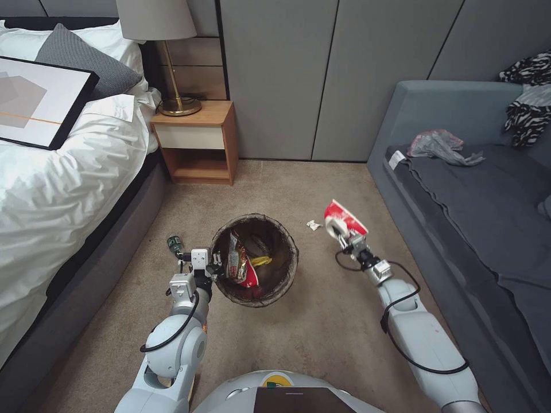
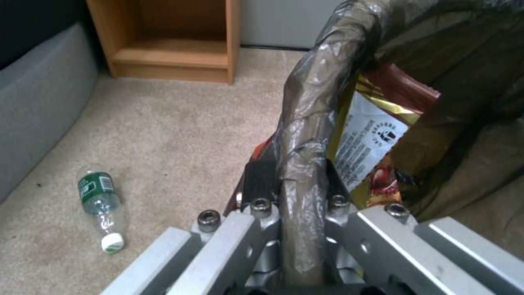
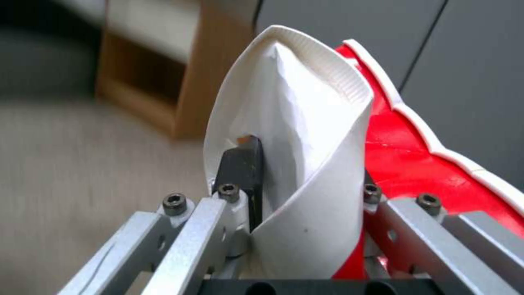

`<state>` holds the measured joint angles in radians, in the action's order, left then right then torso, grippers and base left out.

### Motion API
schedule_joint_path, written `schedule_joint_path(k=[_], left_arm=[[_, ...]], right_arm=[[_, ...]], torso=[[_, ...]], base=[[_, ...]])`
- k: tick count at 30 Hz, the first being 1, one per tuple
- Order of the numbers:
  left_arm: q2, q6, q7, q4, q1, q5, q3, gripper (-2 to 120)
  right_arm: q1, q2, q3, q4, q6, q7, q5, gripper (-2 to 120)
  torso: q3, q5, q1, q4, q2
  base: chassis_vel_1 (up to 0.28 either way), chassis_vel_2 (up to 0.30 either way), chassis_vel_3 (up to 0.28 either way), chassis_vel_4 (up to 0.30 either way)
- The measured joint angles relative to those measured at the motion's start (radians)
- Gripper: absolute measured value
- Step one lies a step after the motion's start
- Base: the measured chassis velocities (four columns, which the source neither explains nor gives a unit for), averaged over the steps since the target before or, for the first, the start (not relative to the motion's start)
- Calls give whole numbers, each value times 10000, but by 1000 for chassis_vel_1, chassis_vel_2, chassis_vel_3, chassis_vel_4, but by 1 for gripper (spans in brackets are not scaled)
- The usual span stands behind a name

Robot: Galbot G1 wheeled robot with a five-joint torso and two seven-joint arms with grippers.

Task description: Pick up the trash bin, then pick up the garbage from the floor and place it into the trash bin.

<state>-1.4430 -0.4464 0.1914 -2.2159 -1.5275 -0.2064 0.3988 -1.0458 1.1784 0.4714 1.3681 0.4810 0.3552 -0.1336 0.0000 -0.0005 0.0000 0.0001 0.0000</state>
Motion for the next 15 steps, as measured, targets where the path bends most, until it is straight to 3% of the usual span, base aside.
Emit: schedule_joint_path(k=[4, 7, 15], left_arm=[[-3, 0, 3, 32, 8, 0, -41, 0], [-1, -16, 10, 81, 7, -15, -155, 0], [9, -57, 15, 124, 18, -36, -235, 0]], right_arm=[[-160, -53, -177, 944, -14, 269, -778, 19], [-630, -76, -729, 2815, -183, 770, -1479, 19], [-819, -119, -2159, 4338, -601, 309, -1162, 19]], torso=[[0, 3, 0, 0, 0], [-1, 3, 0, -1, 0], [-1, 3, -1, 1, 0]], base=[[0, 0, 0, 0], [0, 0, 0, 0], [0, 0, 0, 0]])
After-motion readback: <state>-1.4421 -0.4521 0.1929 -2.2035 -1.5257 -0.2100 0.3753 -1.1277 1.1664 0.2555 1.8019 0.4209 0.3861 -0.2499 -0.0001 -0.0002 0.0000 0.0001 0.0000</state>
